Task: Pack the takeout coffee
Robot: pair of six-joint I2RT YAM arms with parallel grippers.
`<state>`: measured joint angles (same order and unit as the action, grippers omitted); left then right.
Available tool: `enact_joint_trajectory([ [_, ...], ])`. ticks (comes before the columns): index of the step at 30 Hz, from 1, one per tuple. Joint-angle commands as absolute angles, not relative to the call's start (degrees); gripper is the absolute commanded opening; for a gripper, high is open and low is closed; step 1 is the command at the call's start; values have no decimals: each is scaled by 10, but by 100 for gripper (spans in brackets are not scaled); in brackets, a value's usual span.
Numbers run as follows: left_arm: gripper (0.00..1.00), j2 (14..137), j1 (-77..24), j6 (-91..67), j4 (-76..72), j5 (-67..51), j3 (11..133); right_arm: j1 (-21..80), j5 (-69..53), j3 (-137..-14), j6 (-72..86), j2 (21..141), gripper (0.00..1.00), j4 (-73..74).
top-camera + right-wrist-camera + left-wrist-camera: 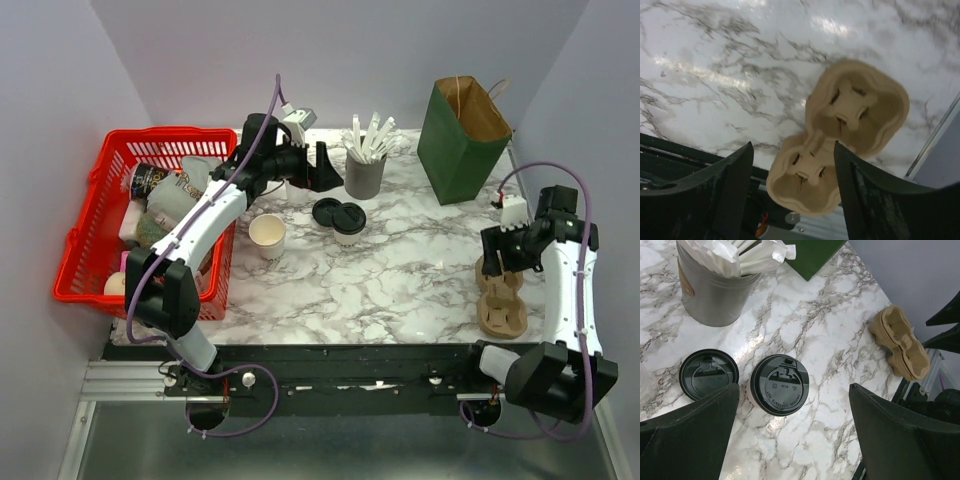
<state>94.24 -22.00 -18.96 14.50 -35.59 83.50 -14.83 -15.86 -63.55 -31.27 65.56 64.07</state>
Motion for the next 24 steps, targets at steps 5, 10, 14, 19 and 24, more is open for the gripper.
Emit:
enact_joint_trajectory([
  [5,99,919,-222,-171,198,-301,902,-221,-106,-582,-352,635,64,717],
  [10,99,889,-221,-166,193,-291,863,-237,-80,-594,-351,663,63,711],
  [14,99,881,-221,-177,189,-293,823,-240,-73,-620,-332,711,61,705],
  [19,99,877,-221,-180,189,-292,817,-241,-57,-637,-319,745,60,695],
  [24,99,882,-218,-160,213,-289,835,-243,-67,-620,-297,766,61,682],
])
